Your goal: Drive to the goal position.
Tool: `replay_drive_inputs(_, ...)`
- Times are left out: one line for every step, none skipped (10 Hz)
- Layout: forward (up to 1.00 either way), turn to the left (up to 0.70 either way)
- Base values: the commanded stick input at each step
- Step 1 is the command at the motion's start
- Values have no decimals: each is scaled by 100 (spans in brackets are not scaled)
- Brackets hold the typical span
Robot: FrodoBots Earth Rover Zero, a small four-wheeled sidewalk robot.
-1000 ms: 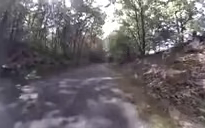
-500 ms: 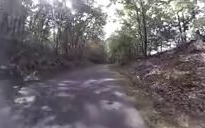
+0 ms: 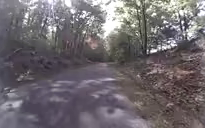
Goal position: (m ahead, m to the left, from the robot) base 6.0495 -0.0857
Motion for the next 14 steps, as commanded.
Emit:
replay_drive_inputs(70,0)
replay_drive_inputs(70,0)
replay_drive_inputs(70,0)
replay_drive_inputs(70,0)
replay_drive_inputs(70,0)
replay_drive_inputs(70,0)
replay_drive_inputs(70,0)
replay_drive_inputs(70,0)
replay_drive_inputs(70,0)
replay_drive_inputs(70,0)
replay_drive_inputs(70,0)
replay_drive_inputs(70,0)
replay_drive_inputs(70,0)
replay_drive_inputs(70,0)
